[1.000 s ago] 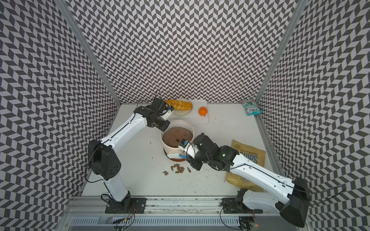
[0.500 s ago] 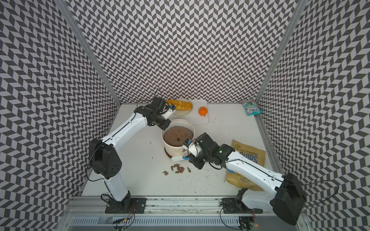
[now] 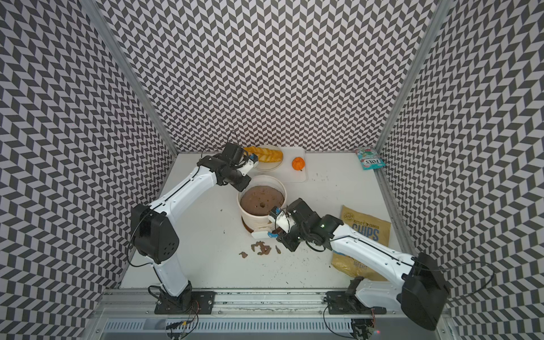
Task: Scrub the dried mud off the ceramic pot
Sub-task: Brush off the soil from the pot.
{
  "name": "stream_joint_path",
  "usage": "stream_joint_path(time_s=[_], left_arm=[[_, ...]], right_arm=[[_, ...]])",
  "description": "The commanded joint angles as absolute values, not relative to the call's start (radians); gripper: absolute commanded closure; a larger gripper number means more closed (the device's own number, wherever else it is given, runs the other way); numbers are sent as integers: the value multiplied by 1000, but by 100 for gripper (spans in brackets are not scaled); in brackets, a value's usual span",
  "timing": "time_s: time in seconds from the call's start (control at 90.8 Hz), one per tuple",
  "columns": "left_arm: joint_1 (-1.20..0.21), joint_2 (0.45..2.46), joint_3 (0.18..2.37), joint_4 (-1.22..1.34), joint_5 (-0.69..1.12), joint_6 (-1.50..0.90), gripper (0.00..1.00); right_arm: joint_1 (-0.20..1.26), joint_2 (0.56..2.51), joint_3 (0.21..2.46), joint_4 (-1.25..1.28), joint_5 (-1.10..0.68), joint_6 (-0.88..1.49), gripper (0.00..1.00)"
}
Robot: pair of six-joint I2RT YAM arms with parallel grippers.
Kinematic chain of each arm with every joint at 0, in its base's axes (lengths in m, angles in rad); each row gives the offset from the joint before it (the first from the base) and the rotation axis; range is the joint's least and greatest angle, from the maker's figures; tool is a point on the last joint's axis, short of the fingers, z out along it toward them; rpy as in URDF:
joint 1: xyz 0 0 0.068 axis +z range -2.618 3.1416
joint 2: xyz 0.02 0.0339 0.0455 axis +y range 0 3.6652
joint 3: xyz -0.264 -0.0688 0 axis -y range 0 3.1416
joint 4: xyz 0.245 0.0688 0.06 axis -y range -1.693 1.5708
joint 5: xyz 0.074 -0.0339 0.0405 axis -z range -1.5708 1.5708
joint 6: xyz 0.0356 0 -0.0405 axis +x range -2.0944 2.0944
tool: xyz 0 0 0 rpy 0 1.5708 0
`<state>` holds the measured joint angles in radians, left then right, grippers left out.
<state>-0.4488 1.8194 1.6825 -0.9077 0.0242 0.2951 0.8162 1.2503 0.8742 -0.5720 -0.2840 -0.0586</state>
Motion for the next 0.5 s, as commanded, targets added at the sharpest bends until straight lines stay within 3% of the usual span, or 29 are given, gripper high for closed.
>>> stream_joint_path(time_s=[0.0,0.386,0.441,0.485], left_arm=[[-464,1835,1715,-895,102,305,86],[-464,1829,1730,-894,98,305,81],[-465,1829,1730,-894,93,304,77],[-463,1830,1731,-895,82,296,65]], right_arm=[[824,1277,869,-568,-249,-74,100],[872,1176,906,-568,-430,-248,100],[874,1154,900,-560,-457,-257,100],[874,1143,902,-561,-439,-254,100]])
